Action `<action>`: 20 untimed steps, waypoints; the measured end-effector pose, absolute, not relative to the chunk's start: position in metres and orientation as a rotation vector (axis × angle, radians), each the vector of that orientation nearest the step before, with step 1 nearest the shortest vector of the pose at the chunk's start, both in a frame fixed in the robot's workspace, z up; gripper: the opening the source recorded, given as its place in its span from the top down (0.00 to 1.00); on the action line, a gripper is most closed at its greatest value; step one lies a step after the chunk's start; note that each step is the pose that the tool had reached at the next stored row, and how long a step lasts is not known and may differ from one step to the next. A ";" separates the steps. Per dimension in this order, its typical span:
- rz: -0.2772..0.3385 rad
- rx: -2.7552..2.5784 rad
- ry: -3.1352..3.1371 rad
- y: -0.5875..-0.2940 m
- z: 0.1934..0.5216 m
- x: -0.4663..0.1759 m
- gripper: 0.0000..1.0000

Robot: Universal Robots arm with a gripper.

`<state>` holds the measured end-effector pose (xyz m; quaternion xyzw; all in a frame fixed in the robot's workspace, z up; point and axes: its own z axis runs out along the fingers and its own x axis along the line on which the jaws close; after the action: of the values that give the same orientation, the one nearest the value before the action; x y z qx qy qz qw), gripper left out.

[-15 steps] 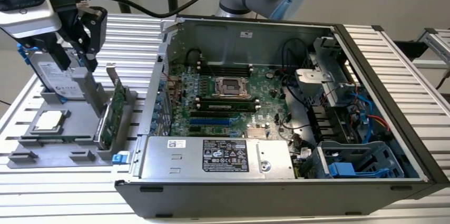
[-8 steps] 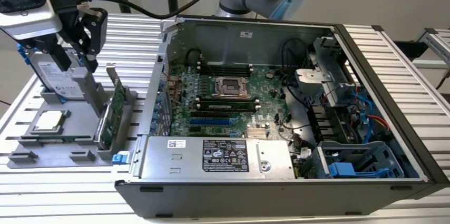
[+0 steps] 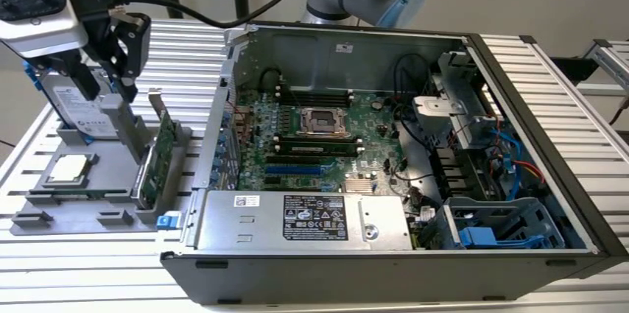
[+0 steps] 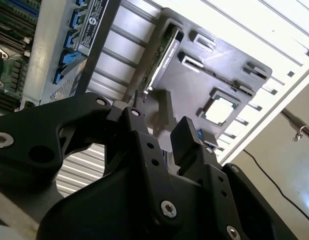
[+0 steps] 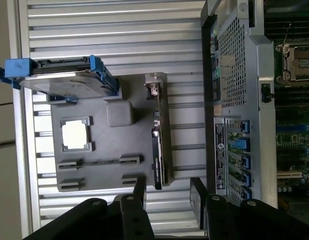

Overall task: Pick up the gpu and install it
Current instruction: 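Pick up the gpu and move the gpu toward the slot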

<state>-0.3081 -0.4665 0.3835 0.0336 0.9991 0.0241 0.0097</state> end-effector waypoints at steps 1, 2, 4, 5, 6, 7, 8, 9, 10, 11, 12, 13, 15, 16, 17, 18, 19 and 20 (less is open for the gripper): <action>0.075 0.105 3.120 -0.466 0.383 -0.308 0.00; 0.075 0.105 3.120 -0.466 0.383 -0.308 0.00; 0.075 0.105 3.120 -0.466 0.382 -0.308 0.00; 0.075 0.105 3.120 -0.466 0.382 -0.308 0.00; 0.075 0.105 3.120 -0.466 0.381 -0.308 0.00; 0.075 0.105 3.120 -0.466 0.381 -0.308 0.00; 0.075 0.105 3.120 -0.466 0.381 -0.308 0.00; 0.075 0.105 3.120 -0.467 0.381 -0.308 0.00; 0.075 0.105 3.120 -0.466 0.381 -0.308 0.00; 0.075 0.105 3.120 -0.466 0.381 -0.308 0.00; 0.075 0.105 3.120 -0.466 0.381 -0.308 0.00; 0.075 0.105 3.120 -0.466 0.381 -0.308 0.00; 0.076 0.105 3.119 -0.466 0.380 -0.308 0.00; 0.075 0.105 3.120 -0.466 0.379 -0.308 0.00; 0.075 0.105 3.120 -0.466 0.379 -0.308 0.00; 0.075 0.105 3.120 -0.466 0.378 -0.308 0.00; 0.075 0.105 3.120 -0.466 0.378 -0.308 0.00; 0.075 0.105 3.120 -0.466 0.377 -0.308 0.00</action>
<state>-0.3081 -0.4665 0.3771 0.0336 0.9991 0.0241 0.0097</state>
